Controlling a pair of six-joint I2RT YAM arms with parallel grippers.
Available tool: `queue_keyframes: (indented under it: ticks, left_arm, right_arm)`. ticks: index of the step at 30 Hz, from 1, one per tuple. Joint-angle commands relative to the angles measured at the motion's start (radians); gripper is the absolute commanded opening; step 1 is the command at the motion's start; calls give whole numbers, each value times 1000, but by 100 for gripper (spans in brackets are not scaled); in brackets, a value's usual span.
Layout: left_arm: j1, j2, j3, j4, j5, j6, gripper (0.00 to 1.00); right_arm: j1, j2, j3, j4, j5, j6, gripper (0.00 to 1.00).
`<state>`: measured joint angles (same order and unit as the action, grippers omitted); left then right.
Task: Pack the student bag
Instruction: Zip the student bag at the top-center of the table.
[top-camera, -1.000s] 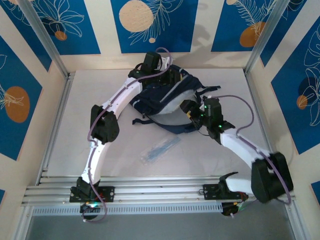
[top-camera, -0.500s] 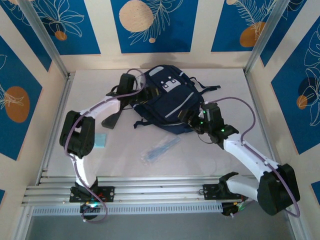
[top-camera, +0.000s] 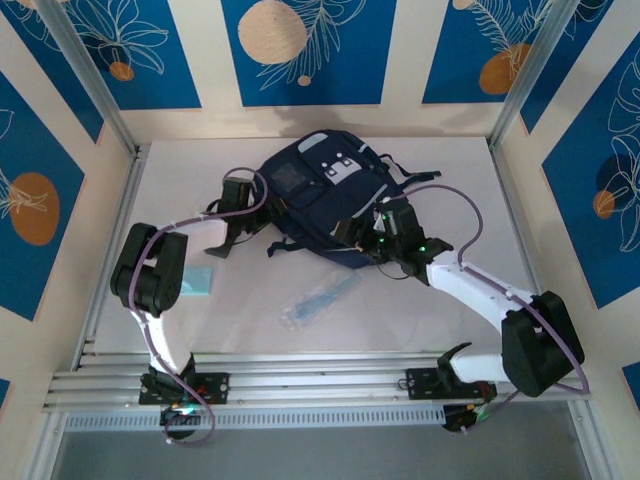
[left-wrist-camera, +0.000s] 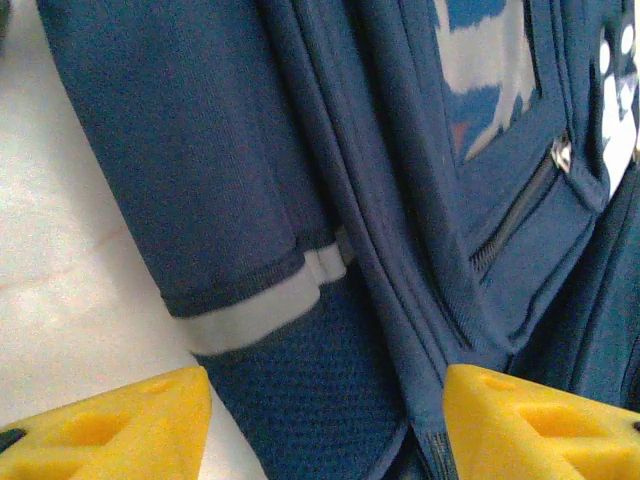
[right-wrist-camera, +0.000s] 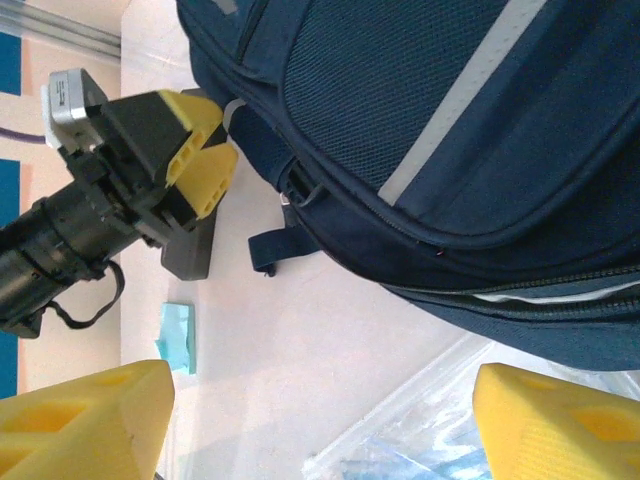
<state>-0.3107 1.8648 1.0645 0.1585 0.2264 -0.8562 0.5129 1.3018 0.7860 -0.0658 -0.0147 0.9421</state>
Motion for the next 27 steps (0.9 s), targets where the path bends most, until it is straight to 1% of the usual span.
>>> queue_keyframes:
  ticks: [1,5,7,8,9,10,11,12,13,16,20,24,27]
  left_arm:
    - [-3,56,16,44,-79,-12,61]
    - [-5,131,96,21,-56,-1,58]
    - [-8,161,127,15,-39,-4,53]
    - [-11,172,135,19,-30,-6,49]
    - [-14,178,141,27,-20,-7,41]
    - [-16,181,144,35,-9,-7,31]
    - [-20,181,143,43,1,-13,16]
    - [-27,175,140,55,8,-17,4]
    - [-31,165,138,59,10,-19,0]
    - [-50,118,118,90,34,-51,0]
    - [-77,29,57,183,45,-143,0]
    - [-100,-37,28,223,30,-190,0]
    - [-115,-67,6,254,18,-223,0]
  right_arm:
    - [20,-4,25,8,10,-19,79]
    - [54,1,29,24,23,-31,79]
    - [75,9,33,39,28,-37,79]
    - [84,17,35,51,30,-37,79]
    - [95,28,40,62,30,-38,78]
    - [101,40,46,71,25,-39,77]
    - [111,59,54,84,19,-44,75]
    - [122,79,65,96,18,-50,73]
    - [134,97,73,105,21,-56,72]
    - [168,164,98,133,30,-57,68]
    - [195,257,126,204,31,-50,61]
    - [217,331,167,224,82,-61,52]
    - [220,374,200,192,147,-47,48]
